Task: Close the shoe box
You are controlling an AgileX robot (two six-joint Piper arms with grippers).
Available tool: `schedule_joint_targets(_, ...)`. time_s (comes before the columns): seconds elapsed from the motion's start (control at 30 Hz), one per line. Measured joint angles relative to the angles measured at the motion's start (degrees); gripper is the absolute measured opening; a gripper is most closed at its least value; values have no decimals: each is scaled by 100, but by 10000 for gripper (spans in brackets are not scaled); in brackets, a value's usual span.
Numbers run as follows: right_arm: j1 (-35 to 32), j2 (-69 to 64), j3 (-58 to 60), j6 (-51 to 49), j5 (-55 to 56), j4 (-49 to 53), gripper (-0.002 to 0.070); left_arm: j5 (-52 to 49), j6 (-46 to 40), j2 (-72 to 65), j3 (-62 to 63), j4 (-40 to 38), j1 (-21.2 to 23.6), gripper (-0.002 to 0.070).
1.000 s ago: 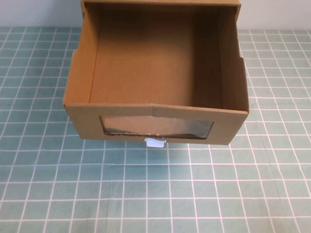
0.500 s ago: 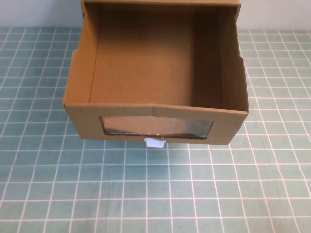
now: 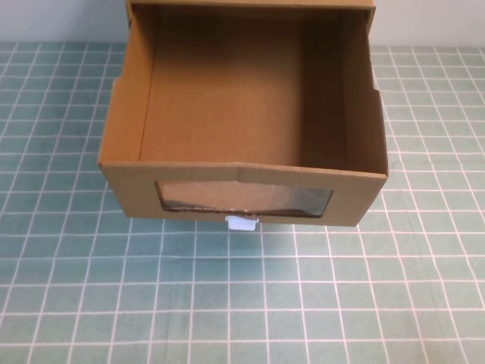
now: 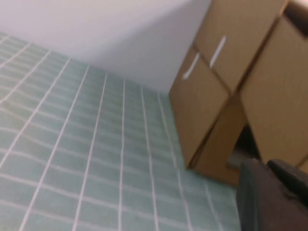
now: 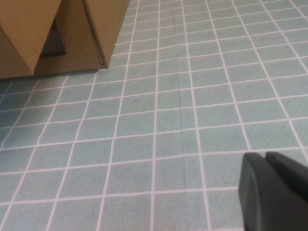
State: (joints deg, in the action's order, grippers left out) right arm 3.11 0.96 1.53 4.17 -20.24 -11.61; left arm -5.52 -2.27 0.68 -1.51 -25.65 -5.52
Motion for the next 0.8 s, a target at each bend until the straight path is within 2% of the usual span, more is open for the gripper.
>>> schedule_joint_targets(0.13,0,0,0,0,0,0,-13,264,66,0,0,-225,0,-5)
schedule_joint_targets(0.3,0,0,0,0,0,0,-13,-924,27,-450,941,-315,0,-5)
schedule_joint_targets(0.53,0,0,0,0,0,0,-13,-2802,-911,-2997,3546,-305,0,-5)
schedule_joint_targets(0.8,0,0,0,0,0,0,-13,-3580,-2201,-5973,6464,-364,0,-5)
